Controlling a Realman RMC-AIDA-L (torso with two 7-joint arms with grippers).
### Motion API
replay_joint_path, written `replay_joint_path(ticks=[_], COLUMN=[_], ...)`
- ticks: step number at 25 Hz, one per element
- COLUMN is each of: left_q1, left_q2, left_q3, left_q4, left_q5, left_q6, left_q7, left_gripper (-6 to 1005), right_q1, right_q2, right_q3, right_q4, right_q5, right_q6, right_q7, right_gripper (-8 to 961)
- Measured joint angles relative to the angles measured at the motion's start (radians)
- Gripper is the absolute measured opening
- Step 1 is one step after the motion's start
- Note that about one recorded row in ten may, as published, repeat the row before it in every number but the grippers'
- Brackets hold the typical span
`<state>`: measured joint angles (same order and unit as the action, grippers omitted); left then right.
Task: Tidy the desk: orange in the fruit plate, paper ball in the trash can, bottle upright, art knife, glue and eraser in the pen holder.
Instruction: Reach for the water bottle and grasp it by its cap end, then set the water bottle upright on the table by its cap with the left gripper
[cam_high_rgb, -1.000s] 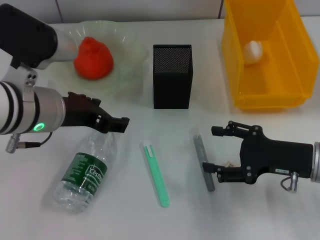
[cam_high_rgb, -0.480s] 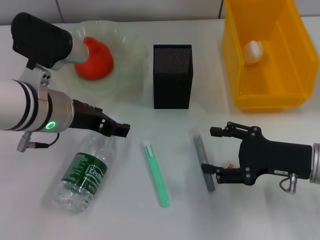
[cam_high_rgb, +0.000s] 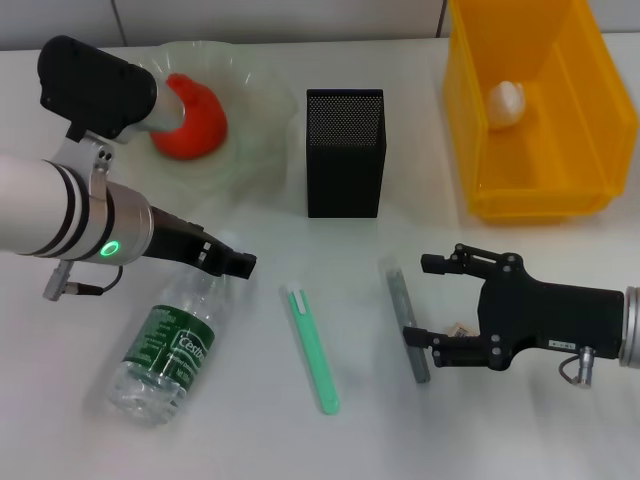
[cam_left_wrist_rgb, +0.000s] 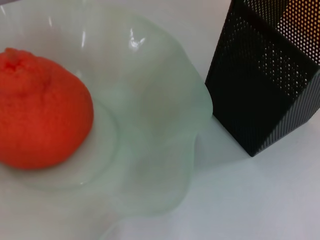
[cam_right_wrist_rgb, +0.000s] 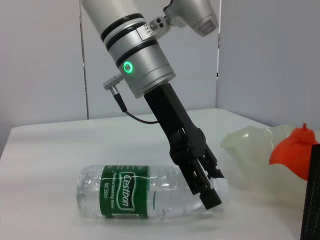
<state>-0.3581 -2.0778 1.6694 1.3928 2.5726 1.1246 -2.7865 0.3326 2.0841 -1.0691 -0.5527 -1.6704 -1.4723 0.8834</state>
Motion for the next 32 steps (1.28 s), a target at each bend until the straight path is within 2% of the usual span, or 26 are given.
replay_joint_path(ticks=[9,14,18,21,27,29,32], left_q1=[-0.058,-0.049,-0.014,0.028,0.140,0.178,0.199], left_q2=[0.004,0.006,0.006,0.006,0.009,0.010,0.011], left_q3=[-0.018,-0.025,-0.051,-0.132,-0.342,-0.428,-0.531], left_q4=[-0.070,-0.050,0.000,0.016,0.017,-0.026,-0.125], left_q5=[0.009,0.012,-0.021,-0.123,-0.440,-0.578,-0.728], left_q6=[0.030,0.034,0.041,0.062,0.111,0.146,0.199], left_q7=[0.008,0.034,0.137,0.303,0.713,0.898,1.086], left_gripper=[791,559,467,447,454,457,461], right_q1=[-0.001,-0.004,-0.007,-0.008,-0.006,-0.002,-0.001], right_q2=[-0.002,-0.003,-0.003,-0.003,-0.003,-0.003,-0.003], right_q3=[0.000,0.000,0.000,0.001,0.002,0.002,0.002], right_q4=[0.001,-0.005,-0.008,-0.008,-0.014,-0.016,-0.026], right_q5=[-0.005,-0.007,-0.005,-0.004,-0.003,-0.003,-0.002], right_q6=[-0.001,-0.004,-0.006,-0.006,-0.019,-0.023,-0.028], right_q7=[0.019,0.040,0.044,0.051,0.074,0.085,0.092], right_gripper=[845,846,846,845,845,846,846])
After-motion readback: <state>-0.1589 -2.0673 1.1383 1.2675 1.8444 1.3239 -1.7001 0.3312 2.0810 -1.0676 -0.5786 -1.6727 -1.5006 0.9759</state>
